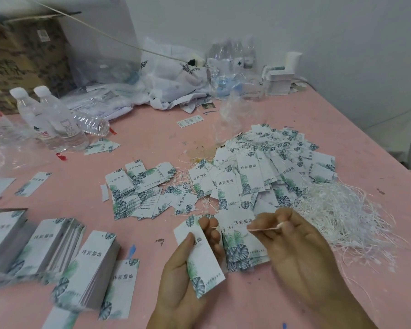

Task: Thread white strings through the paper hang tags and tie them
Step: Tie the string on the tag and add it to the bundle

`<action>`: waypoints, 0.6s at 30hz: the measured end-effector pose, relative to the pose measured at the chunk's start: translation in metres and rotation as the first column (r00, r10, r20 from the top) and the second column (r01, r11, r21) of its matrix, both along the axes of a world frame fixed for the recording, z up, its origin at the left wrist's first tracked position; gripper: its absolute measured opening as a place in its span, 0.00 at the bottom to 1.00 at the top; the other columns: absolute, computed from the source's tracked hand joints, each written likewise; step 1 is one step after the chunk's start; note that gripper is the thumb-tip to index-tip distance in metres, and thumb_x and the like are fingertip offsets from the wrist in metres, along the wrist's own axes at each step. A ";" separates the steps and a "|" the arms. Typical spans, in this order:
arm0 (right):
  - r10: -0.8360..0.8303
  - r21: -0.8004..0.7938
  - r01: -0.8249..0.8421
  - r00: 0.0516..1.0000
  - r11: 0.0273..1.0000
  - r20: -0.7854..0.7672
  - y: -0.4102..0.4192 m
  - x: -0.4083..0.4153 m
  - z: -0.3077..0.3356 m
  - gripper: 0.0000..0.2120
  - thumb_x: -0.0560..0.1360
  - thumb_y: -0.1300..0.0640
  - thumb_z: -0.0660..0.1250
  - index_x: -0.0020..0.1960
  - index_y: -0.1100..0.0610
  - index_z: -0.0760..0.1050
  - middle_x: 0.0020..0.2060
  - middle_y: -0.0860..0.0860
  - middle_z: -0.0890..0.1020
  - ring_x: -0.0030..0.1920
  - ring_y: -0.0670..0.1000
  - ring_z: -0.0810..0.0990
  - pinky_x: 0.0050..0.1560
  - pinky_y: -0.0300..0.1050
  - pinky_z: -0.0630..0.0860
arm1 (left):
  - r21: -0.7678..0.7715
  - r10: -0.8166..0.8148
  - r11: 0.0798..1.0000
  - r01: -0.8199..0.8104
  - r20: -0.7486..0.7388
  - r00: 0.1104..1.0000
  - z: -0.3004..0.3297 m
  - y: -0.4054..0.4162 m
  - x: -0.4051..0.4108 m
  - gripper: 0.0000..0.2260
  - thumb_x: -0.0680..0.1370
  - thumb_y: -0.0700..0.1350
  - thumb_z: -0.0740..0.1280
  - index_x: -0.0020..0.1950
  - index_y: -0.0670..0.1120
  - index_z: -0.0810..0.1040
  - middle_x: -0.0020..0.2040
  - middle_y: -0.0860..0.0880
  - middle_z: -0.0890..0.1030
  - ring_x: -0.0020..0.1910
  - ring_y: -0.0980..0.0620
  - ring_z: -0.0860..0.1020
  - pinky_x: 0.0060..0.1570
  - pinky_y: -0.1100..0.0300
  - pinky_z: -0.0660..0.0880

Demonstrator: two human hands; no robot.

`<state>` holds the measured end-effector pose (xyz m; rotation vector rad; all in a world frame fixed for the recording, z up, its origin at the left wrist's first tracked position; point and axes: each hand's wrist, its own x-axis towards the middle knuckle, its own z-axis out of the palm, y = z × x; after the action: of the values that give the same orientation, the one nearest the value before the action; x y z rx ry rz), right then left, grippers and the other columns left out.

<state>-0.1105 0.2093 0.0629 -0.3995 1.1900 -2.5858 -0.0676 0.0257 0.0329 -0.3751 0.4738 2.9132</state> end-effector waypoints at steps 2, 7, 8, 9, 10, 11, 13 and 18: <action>-0.003 -0.171 0.021 0.995 0.985 0.103 0.004 -0.005 0.002 0.08 0.72 0.55 0.74 0.44 0.56 0.76 0.34 0.53 0.78 0.45 0.55 0.82 0.59 0.51 0.78 | -0.005 0.033 0.999 -0.033 -0.013 0.999 0.001 -0.002 0.000 0.30 0.53 0.36 0.85 0.54 0.36 0.84 0.51 0.40 0.84 0.42 0.45 0.84 0.39 0.54 0.83; -0.085 -0.295 0.210 0.918 0.932 0.388 0.012 -0.016 -0.001 0.07 0.77 0.58 0.59 0.42 0.55 0.72 0.31 0.47 0.68 0.26 0.44 0.69 0.36 0.41 0.79 | -0.087 0.042 0.995 -0.044 -0.027 0.999 -0.006 0.002 0.001 0.16 0.70 0.39 0.71 0.55 0.34 0.83 0.57 0.37 0.82 0.46 0.44 0.84 0.45 0.54 0.83; -0.111 -0.253 0.223 0.914 0.941 0.389 0.012 -0.017 -0.001 0.06 0.77 0.58 0.60 0.41 0.55 0.71 0.30 0.47 0.68 0.25 0.44 0.66 0.30 0.38 0.76 | -0.120 0.039 0.992 -0.042 -0.026 0.999 -0.008 0.004 0.002 0.15 0.72 0.40 0.68 0.56 0.34 0.83 0.58 0.36 0.82 0.48 0.44 0.84 0.47 0.54 0.82; -0.158 -0.167 0.229 0.921 0.959 0.356 0.012 -0.016 -0.001 0.06 0.76 0.58 0.61 0.40 0.55 0.70 0.30 0.48 0.67 0.24 0.44 0.64 0.25 0.36 0.71 | -0.154 0.038 0.987 -0.043 -0.035 0.999 -0.008 0.006 0.002 0.15 0.73 0.39 0.67 0.56 0.35 0.83 0.59 0.36 0.81 0.49 0.43 0.84 0.48 0.54 0.82; -0.220 -0.045 0.243 0.932 0.969 0.289 0.011 -0.014 -0.002 0.06 0.75 0.57 0.63 0.39 0.55 0.72 0.30 0.48 0.67 0.23 0.44 0.62 0.22 0.36 0.66 | -0.198 0.032 0.979 -0.041 -0.049 0.998 -0.008 0.009 0.003 0.15 0.72 0.39 0.70 0.56 0.35 0.83 0.59 0.35 0.81 0.50 0.42 0.83 0.48 0.54 0.82; -0.283 0.120 0.264 0.942 0.957 0.179 0.010 -0.010 -0.002 0.06 0.74 0.55 0.66 0.39 0.54 0.74 0.29 0.49 0.67 0.23 0.44 0.61 0.21 0.36 0.61 | -0.247 0.025 0.968 -0.040 -0.065 0.998 -0.006 0.011 0.003 0.17 0.70 0.41 0.75 0.56 0.35 0.83 0.59 0.34 0.81 0.51 0.42 0.83 0.48 0.55 0.82; -0.323 0.485 0.339 0.939 0.806 -0.120 0.003 0.001 -0.002 0.05 0.71 0.49 0.71 0.42 0.50 0.78 0.29 0.48 0.71 0.24 0.44 0.65 0.23 0.37 0.63 | -0.332 0.004 0.943 -0.030 -0.079 0.997 -0.003 0.015 0.005 0.27 0.62 0.45 0.82 0.57 0.35 0.82 0.59 0.34 0.81 0.53 0.41 0.83 0.49 0.55 0.81; -0.158 0.708 0.407 0.906 0.577 -0.392 -0.018 0.015 -0.015 0.16 0.65 0.45 0.72 0.53 0.42 0.77 0.35 0.40 0.74 0.27 0.42 0.66 0.30 0.35 0.68 | -0.397 -0.086 0.917 0.038 -0.103 0.991 -0.002 0.020 0.008 0.29 0.64 0.48 0.81 0.60 0.37 0.81 0.61 0.35 0.80 0.56 0.39 0.82 0.50 0.49 0.80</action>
<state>-0.0959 0.1913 0.0477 -0.4020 2.5099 -1.9368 -0.0598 0.0460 0.0309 -0.2299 1.0788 2.7752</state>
